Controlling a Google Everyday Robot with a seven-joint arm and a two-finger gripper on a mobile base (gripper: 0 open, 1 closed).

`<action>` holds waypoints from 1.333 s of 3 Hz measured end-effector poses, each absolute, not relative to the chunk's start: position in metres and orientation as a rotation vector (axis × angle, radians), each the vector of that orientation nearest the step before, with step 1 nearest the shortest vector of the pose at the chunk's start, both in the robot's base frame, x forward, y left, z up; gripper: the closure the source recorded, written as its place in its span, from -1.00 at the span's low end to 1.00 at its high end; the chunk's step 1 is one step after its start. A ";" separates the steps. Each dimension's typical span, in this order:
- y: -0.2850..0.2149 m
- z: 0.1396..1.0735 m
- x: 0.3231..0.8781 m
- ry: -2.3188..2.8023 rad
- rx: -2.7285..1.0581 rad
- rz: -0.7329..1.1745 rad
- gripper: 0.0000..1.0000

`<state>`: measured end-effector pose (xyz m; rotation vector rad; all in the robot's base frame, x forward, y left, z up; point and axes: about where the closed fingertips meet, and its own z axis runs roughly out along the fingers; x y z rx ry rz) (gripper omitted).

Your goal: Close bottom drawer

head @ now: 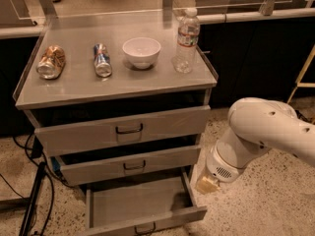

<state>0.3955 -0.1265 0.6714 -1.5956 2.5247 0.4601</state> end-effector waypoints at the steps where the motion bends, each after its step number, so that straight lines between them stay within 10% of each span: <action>1: -0.124 0.650 0.389 2.559 -1.587 0.511 1.00; 4: -0.111 0.489 0.351 2.728 -1.446 0.804 1.00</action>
Offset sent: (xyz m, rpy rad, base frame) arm -0.0400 0.0139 -0.1686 0.1167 0.2442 -0.1168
